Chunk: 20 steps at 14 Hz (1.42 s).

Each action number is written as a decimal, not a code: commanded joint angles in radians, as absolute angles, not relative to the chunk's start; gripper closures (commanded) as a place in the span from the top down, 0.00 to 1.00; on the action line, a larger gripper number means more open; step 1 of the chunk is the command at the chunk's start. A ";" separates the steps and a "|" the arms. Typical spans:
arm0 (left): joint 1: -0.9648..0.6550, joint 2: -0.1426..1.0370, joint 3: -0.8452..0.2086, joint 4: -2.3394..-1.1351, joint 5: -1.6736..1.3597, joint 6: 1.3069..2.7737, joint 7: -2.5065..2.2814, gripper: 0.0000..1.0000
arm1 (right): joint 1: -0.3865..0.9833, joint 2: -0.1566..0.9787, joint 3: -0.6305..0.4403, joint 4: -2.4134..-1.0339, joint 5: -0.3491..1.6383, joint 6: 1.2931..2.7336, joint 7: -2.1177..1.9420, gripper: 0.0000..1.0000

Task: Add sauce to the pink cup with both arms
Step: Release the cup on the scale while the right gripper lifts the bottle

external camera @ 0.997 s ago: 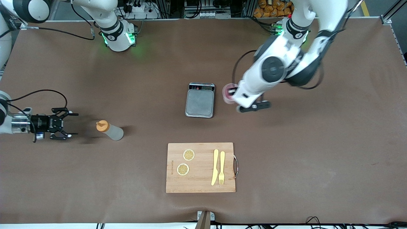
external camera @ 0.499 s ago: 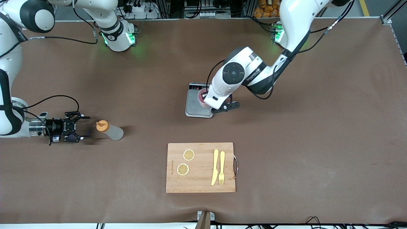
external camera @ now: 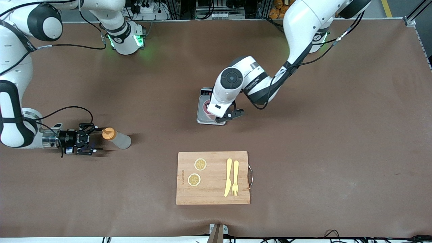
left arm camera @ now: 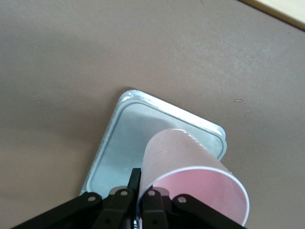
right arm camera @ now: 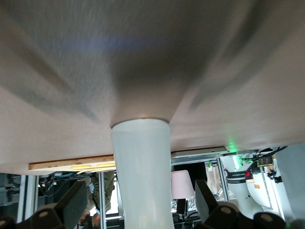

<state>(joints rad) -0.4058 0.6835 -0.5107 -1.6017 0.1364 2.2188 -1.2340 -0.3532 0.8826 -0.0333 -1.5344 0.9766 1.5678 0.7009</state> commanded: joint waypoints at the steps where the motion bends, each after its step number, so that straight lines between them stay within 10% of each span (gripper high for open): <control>1: -0.440 0.703 -0.488 -1.571 0.164 2.218 -1.261 0.00 | -0.305 0.903 -0.038 -1.511 1.011 1.580 0.634 1.00; 3: -0.440 0.706 -0.488 -1.574 0.164 2.218 -1.264 0.00 | -0.302 0.910 -0.038 -1.513 1.011 1.580 0.626 1.00; 7: -0.465 0.715 -0.485 -1.578 0.170 2.218 -1.312 1.00 | -0.288 0.911 -0.038 -1.513 1.008 1.575 0.626 1.00; 16: -0.463 0.680 -0.474 -1.577 0.175 2.201 -1.313 1.00 | -0.265 0.910 -0.021 -1.522 1.006 1.559 0.624 1.00; 20: -0.440 0.617 -0.474 -1.577 0.176 2.128 -1.289 1.00 | -0.270 0.910 -0.018 -1.522 1.005 1.551 0.627 0.66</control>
